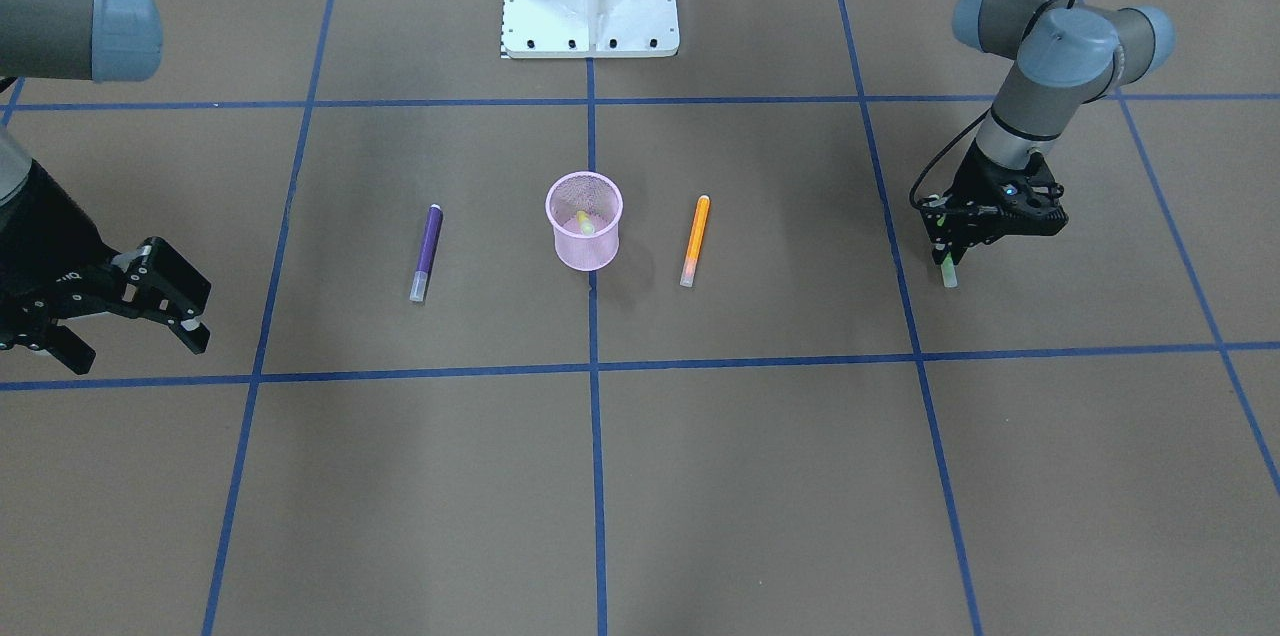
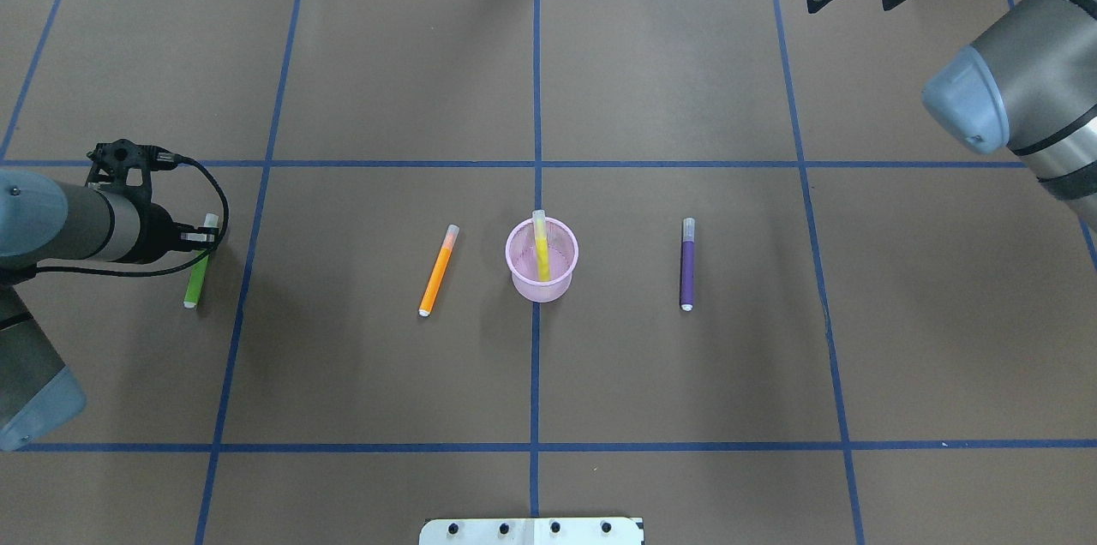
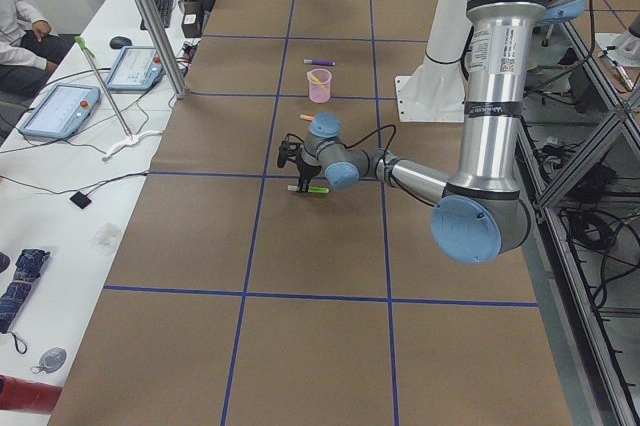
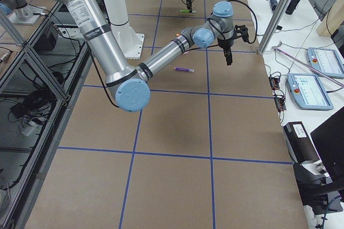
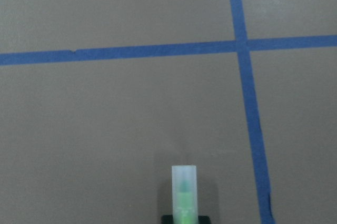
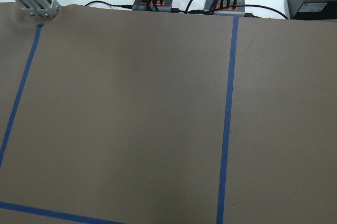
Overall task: Collect pens into pen holder
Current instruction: 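Grasp the green marker with the left gripper and lift it upright, then carry the green marker over the pink cup and lower it in, then open the left gripper and withdraw it while the right gripper reaches out, then lower the right gripper onto the purple marker and grasp it, then lift the purple marker upright and carry it over the pink cup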
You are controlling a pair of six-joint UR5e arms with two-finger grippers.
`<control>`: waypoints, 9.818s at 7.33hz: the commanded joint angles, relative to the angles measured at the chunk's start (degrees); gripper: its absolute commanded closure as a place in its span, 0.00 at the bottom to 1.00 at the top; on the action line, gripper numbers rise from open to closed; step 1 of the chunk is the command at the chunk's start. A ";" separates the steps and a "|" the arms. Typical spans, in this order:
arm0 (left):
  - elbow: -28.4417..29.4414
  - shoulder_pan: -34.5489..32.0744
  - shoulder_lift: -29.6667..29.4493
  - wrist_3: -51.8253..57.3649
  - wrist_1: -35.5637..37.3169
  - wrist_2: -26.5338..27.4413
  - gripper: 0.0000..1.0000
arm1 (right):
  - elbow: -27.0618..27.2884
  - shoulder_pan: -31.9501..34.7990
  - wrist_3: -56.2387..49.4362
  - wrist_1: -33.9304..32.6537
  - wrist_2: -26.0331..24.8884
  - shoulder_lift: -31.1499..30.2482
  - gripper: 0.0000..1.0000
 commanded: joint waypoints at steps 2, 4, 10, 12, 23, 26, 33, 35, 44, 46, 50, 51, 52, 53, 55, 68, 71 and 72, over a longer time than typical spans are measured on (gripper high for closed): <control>-4.02 0.08 -8.63 13.21 -3.07 6.36 1.00 | 0.39 0.00 -0.10 1.78 0.12 -1.91 0.00; -2.88 4.53 -12.09 13.59 -12.95 8.18 1.00 | 0.74 0.00 -0.10 1.87 -0.06 -2.26 0.00; 12.19 19.77 -28.42 22.11 -39.51 28.31 1.00 | 1.10 -0.09 -0.10 1.87 -0.32 -2.26 0.00; 13.74 19.77 -28.53 23.96 -41.40 28.42 1.00 | 1.10 -0.09 -0.01 1.87 -0.32 -2.17 0.00; 13.04 20.57 -28.37 23.08 -39.22 31.14 0.00 | 1.45 -0.17 0.78 1.87 -0.23 -2.17 0.00; -3.06 16.71 -19.77 23.26 -14.27 25.72 0.00 | 2.24 -1.48 1.13 1.87 -0.41 -2.79 0.00; -17.44 -11.87 -13.17 23.87 23.11 -16.06 0.00 | 6.72 -26.77 32.57 1.79 -24.02 -5.42 0.03; -18.87 -12.14 -12.45 23.87 23.11 -15.97 0.00 | 5.32 -32.92 36.27 1.87 -28.59 -5.43 0.04; -19.49 -12.14 -12.36 23.08 23.02 -15.53 0.00 | -0.31 -37.53 35.15 4.51 -32.40 -5.17 0.49; -19.40 -11.87 -11.92 23.08 23.02 -14.22 0.00 | -0.31 -37.53 33.31 4.25 -32.40 -5.07 0.90; -18.96 -11.52 -11.74 22.91 23.02 -12.54 0.00 | 0.65 -35.87 31.81 4.16 -32.58 -5.08 1.00; -18.96 -11.43 -11.57 22.91 23.02 -12.54 0.00 | 1.35 -34.55 31.37 4.16 -32.84 -4.90 1.00; -18.96 -11.35 -11.39 22.91 23.02 -12.54 0.00 | 3.36 -34.28 30.58 4.16 -36.41 -4.81 1.00; -18.70 -11.26 -11.31 22.91 23.02 -12.54 0.00 | 4.95 -34.19 30.66 4.07 -41.84 -3.51 1.00; -17.12 -11.17 -11.39 22.91 22.76 -12.63 0.00 | 5.49 -37.24 33.63 4.16 -55.53 -0.34 1.00; -15.44 -11.17 -11.92 22.91 22.49 -13.16 0.00 | -1.28 -53.26 39.63 4.86 -84.87 8.81 0.01; -15.09 -9.34 -12.09 22.91 22.41 -13.07 0.00 | 4.41 -48.11 38.75 3.90 -72.04 8.81 0.01; -14.57 -7.24 -12.36 21.60 22.32 -12.81 0.00 | 4.43 -42.94 38.40 2.85 -61.60 8.46 0.01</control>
